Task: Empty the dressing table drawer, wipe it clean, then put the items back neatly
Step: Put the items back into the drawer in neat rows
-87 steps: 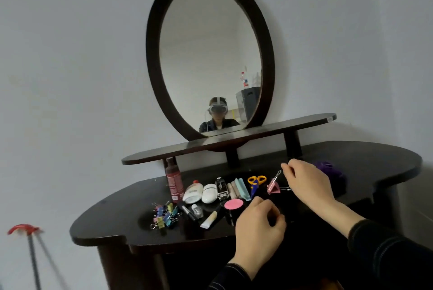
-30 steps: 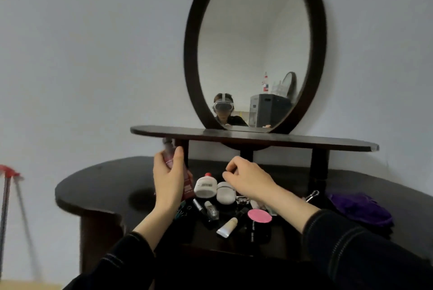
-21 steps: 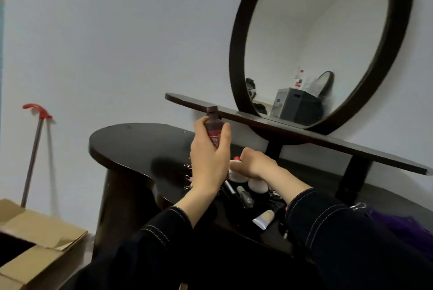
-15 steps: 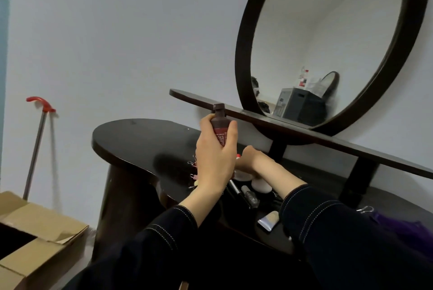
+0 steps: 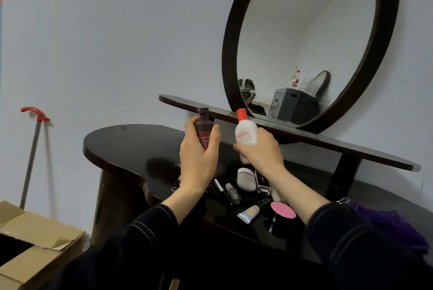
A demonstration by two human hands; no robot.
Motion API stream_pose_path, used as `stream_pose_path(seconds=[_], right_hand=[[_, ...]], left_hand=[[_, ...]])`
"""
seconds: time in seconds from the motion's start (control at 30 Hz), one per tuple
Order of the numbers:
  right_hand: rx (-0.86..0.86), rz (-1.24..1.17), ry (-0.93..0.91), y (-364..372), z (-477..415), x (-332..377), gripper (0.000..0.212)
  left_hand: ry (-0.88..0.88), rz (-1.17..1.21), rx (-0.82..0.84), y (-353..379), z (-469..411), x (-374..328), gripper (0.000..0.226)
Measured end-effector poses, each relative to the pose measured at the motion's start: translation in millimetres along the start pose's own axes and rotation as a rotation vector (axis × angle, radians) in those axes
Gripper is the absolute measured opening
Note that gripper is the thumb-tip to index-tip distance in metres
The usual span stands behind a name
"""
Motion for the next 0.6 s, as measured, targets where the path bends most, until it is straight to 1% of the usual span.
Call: stream_pose_path(seconds=[0.07, 0.17, 0.23, 0.33, 0.4, 0.43, 0.5, 0.6], right_hand=[[-0.017, -0.209, -0.01, -27.3, 18.0, 0.8, 0.041], [-0.04, -0.529, -0.033, -69.6, 56.8, 0.8, 0.027], [-0.008, -0.674, -0.029, -90.0, 92.3, 0.2, 0.024], [0.086, -0.805, 0.038, -100.3, 158.9, -13.0, 0.026], [0.12, -0.798, 0.088, -97.1, 211.0, -33.8, 0.028], [0.16, -0.755, 0.111, -92.7, 238.6, -44.4, 0.029], [0.275, -0.618, 0.181, -76.1, 290.8, -69.8, 0.033], [0.443, -0.457, 0.36, -37.0, 348.9, -116.9, 0.038]], left_hand=[[0.064, 0.039, 0.017, -7.5, 8.5, -18.4, 0.033], [0.131, 0.139, 0.055, -25.3, 35.4, -48.9, 0.032], [0.104, 0.185, 0.143, -38.7, 66.5, -63.4, 0.031], [-0.013, 0.162, 0.332, -60.2, 124.0, -68.8, 0.028], [-0.123, 0.137, 0.441, -79.5, 163.6, -58.5, 0.027], [-0.189, 0.104, 0.49, -90.3, 182.2, -49.1, 0.025], [-0.34, -0.014, 0.582, -112.3, 217.2, -22.4, 0.02], [-0.548, -0.243, 0.662, -139.7, 261.3, 22.7, 0.014]])
Point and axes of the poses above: each hand's wrist, its own z-axis away from the middle knuckle, its own y-axis out of the palm, x = y × z, the point moved 5 cm from there along -z, towards the middle knuckle, and after that the axes turned 10 degrees about -x, right-handed, at the moved point
